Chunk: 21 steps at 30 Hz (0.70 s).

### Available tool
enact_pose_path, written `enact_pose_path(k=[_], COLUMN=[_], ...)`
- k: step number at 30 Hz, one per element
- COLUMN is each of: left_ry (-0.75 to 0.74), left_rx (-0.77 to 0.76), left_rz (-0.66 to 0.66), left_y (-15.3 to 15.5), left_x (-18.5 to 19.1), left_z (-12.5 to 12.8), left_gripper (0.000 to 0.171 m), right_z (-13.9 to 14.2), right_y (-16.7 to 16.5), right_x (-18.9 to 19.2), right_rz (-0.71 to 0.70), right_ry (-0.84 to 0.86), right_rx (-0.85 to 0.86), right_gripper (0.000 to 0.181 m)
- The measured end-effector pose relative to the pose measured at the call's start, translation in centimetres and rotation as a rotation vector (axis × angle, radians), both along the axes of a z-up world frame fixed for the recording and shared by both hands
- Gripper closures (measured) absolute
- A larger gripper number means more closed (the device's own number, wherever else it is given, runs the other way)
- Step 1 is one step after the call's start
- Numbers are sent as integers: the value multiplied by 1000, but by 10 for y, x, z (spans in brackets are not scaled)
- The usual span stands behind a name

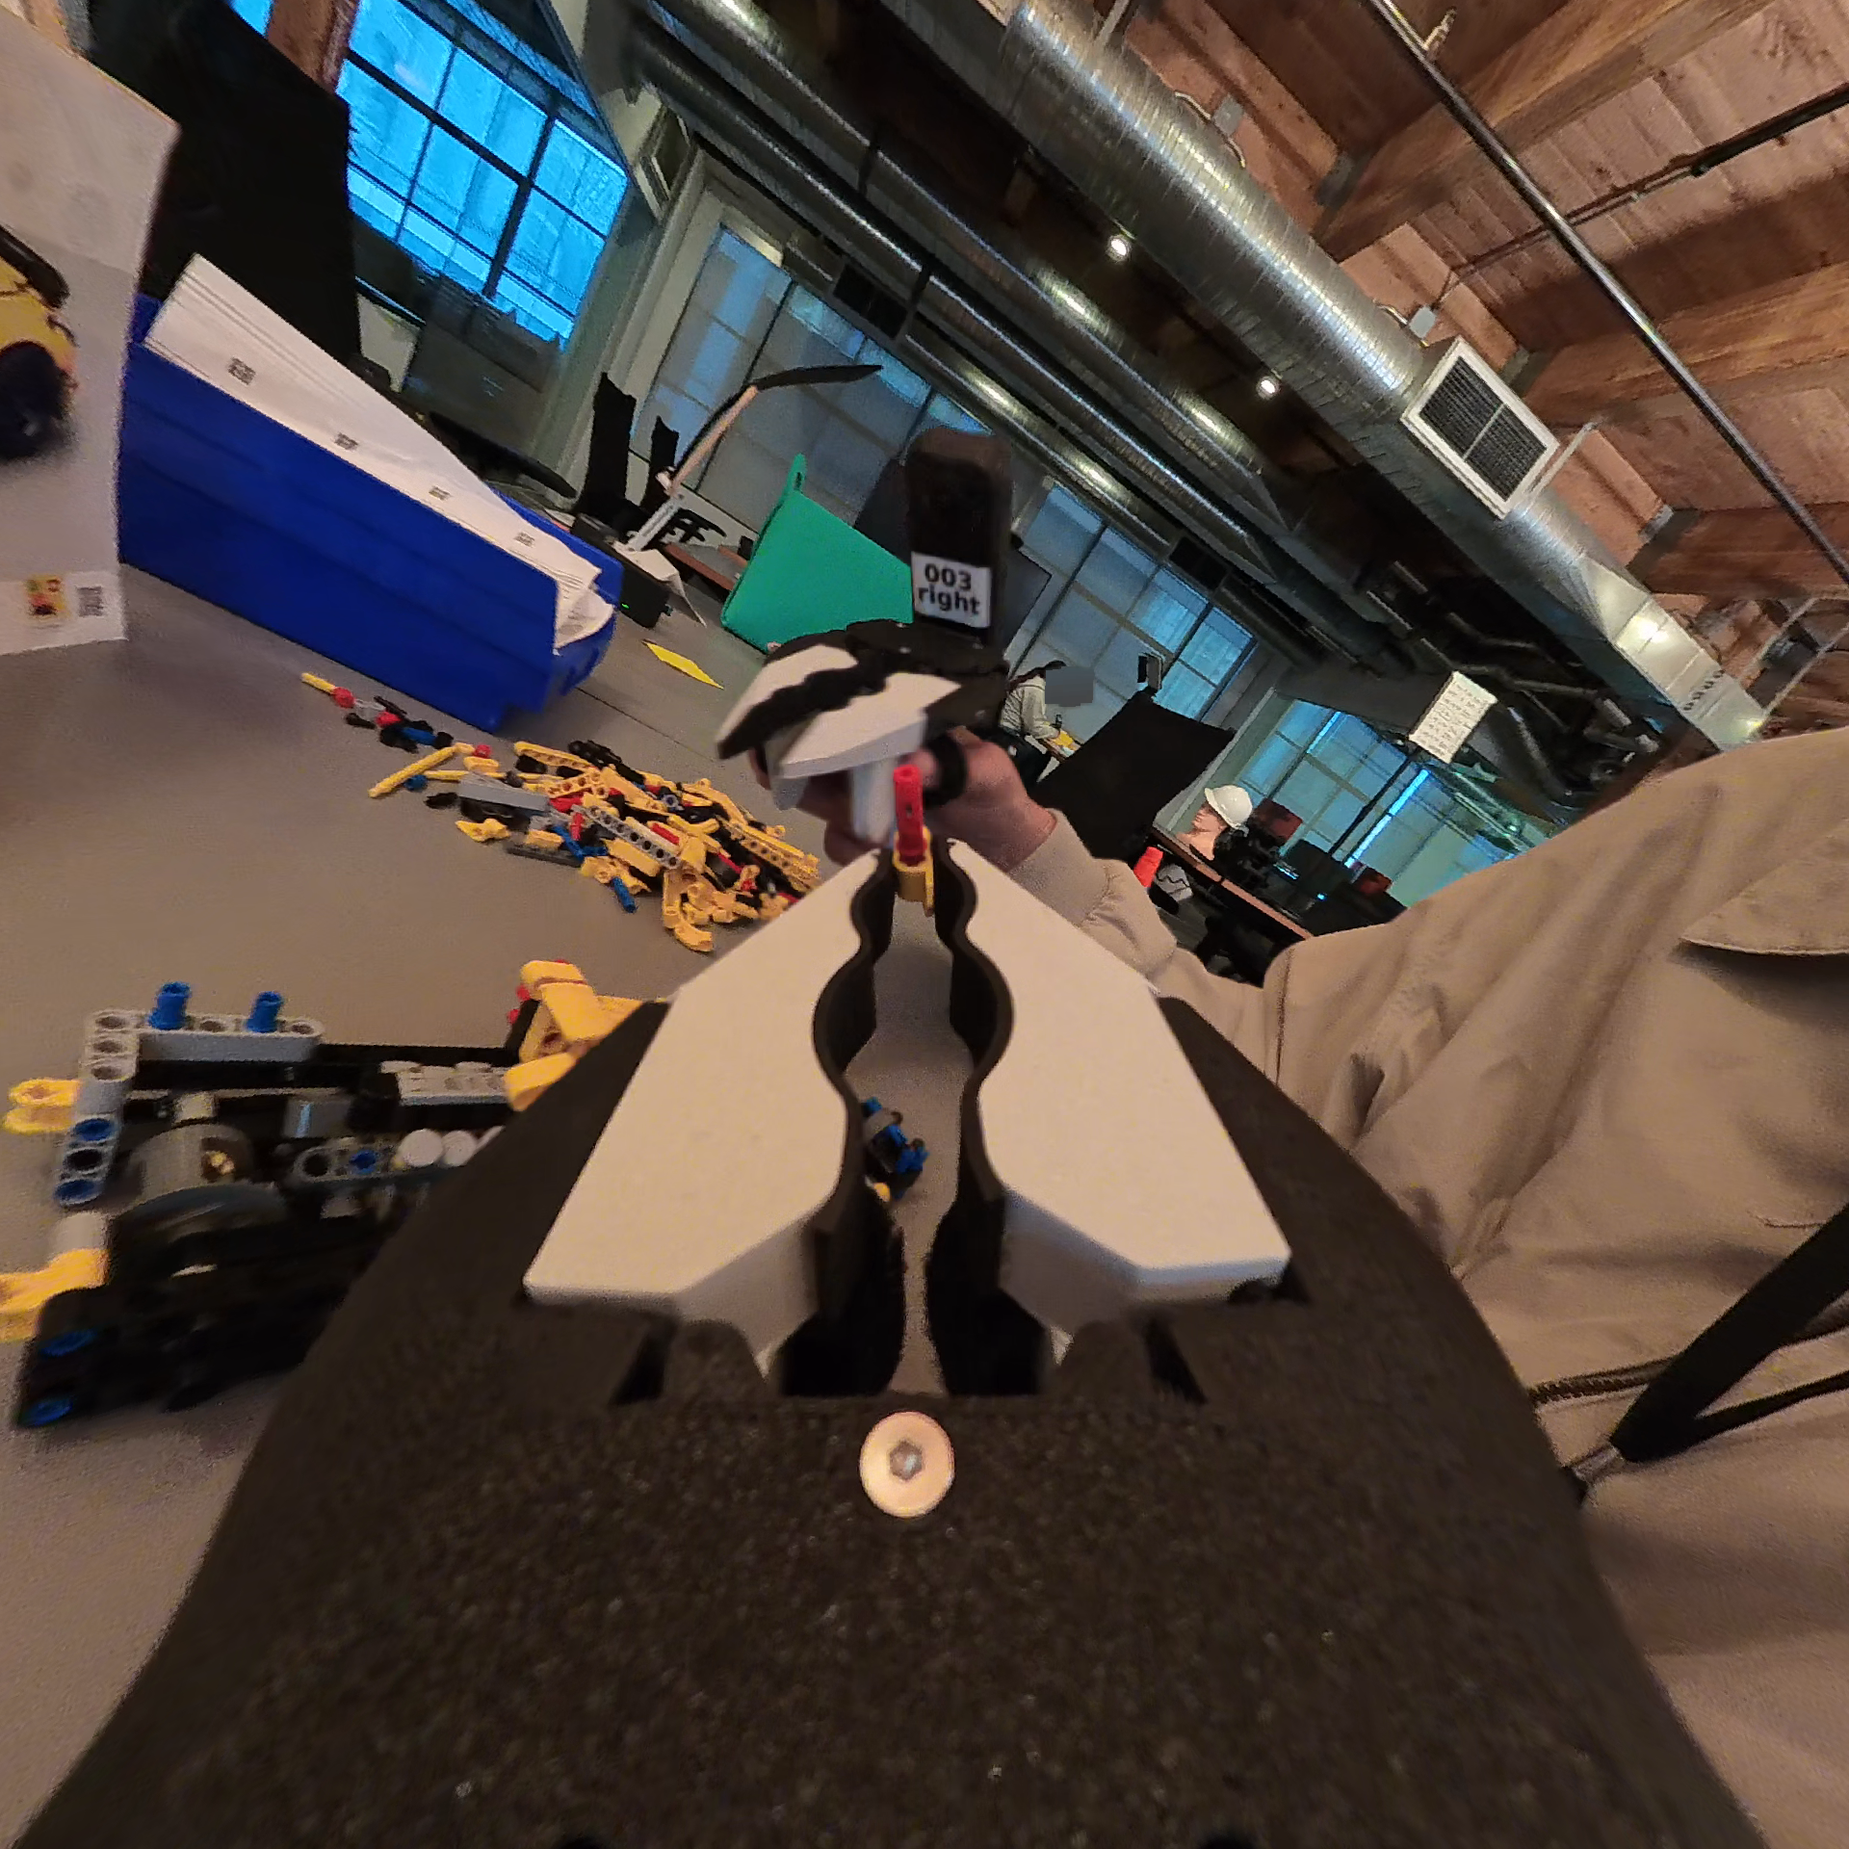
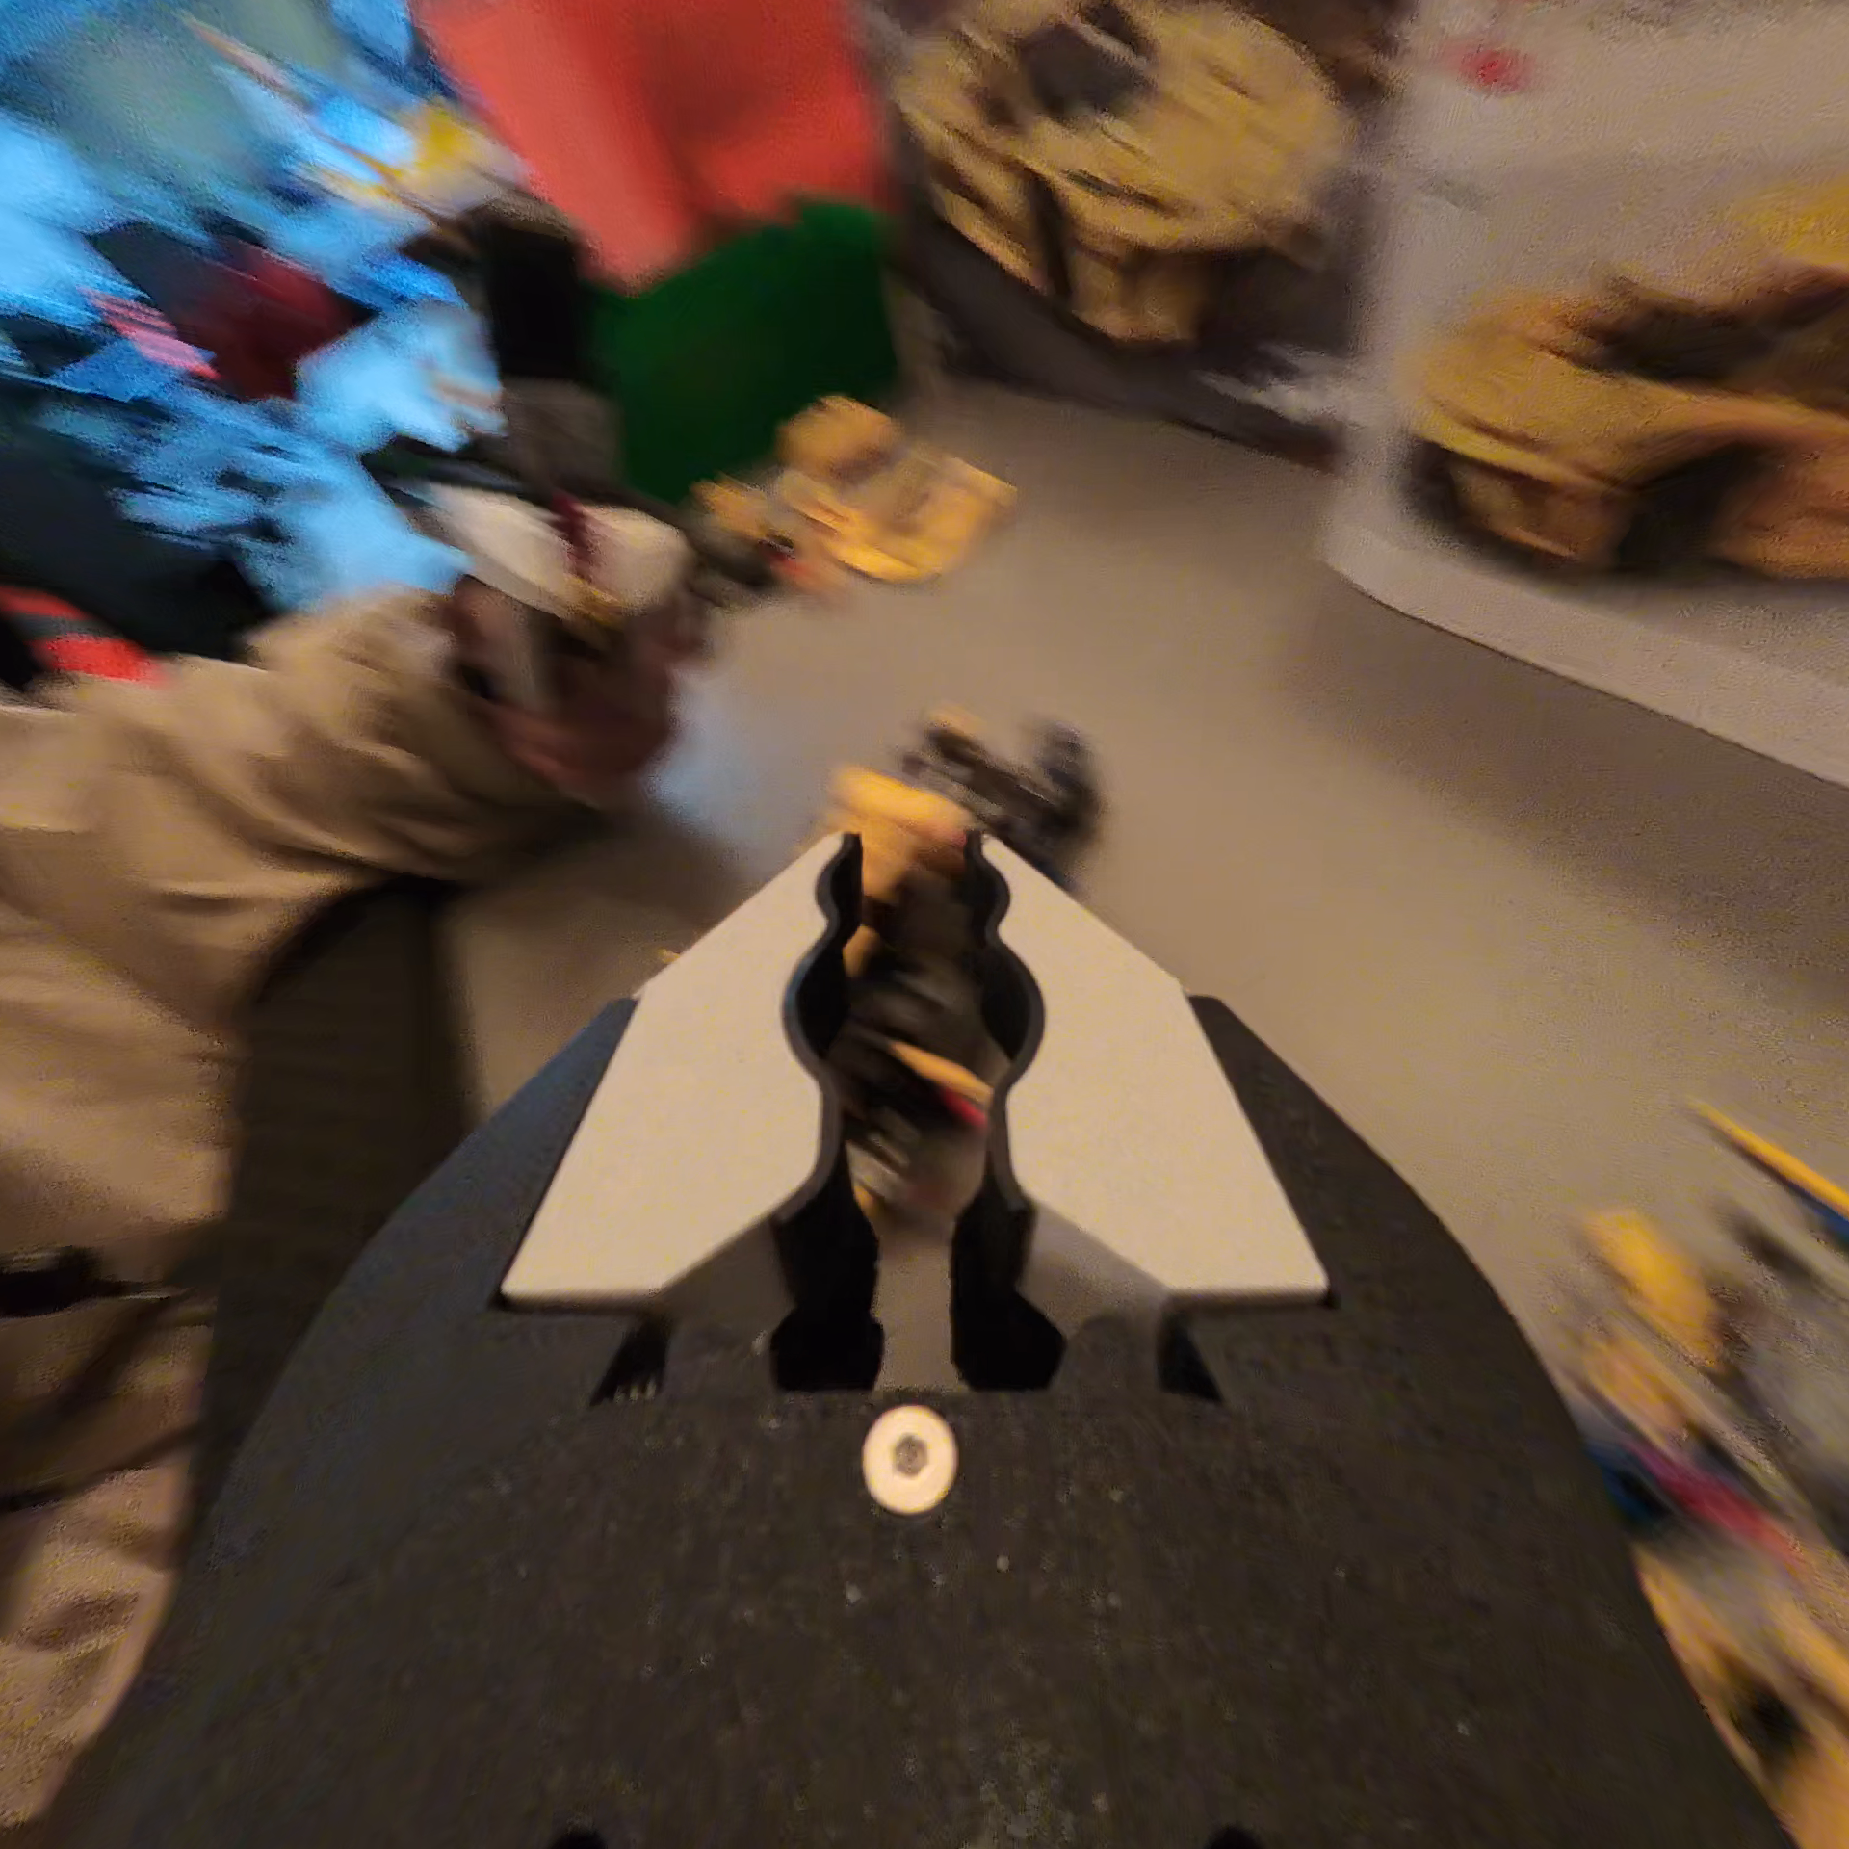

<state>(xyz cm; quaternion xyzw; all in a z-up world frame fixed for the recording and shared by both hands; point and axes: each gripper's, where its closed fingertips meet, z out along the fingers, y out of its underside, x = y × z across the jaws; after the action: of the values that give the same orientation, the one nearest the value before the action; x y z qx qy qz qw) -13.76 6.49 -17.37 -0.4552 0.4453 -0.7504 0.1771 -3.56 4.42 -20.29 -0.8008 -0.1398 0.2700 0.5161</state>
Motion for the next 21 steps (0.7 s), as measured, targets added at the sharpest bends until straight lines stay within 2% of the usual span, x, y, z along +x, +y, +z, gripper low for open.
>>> enact_pose_path(k=[3,6,9,13,17,21], left_ry=[-2,-9,-15,12,-12,12], left_rx=[2,-22,-19,-14,-27,50], left_rz=[1,-6,-15,-29,12,-3], left_y=[-5,-7,-10,-10,5,4], left_x=[3,3,3,3,-2,-7], left_z=[-1,2,4,0,7,3], left_gripper=[165,165,165,164,164,159], right_z=[22,21,23,19,14,12], right_y=[10,11,13,9,4,5], right_x=[-79,-110,-108,-108,-106,-109], right_rz=[209,297,261,284,310,318], right_ry=[245,299,239,237,225,223], right_rx=[45,17,63,42,13,4], right_gripper=[167,168,180,181,181,181])
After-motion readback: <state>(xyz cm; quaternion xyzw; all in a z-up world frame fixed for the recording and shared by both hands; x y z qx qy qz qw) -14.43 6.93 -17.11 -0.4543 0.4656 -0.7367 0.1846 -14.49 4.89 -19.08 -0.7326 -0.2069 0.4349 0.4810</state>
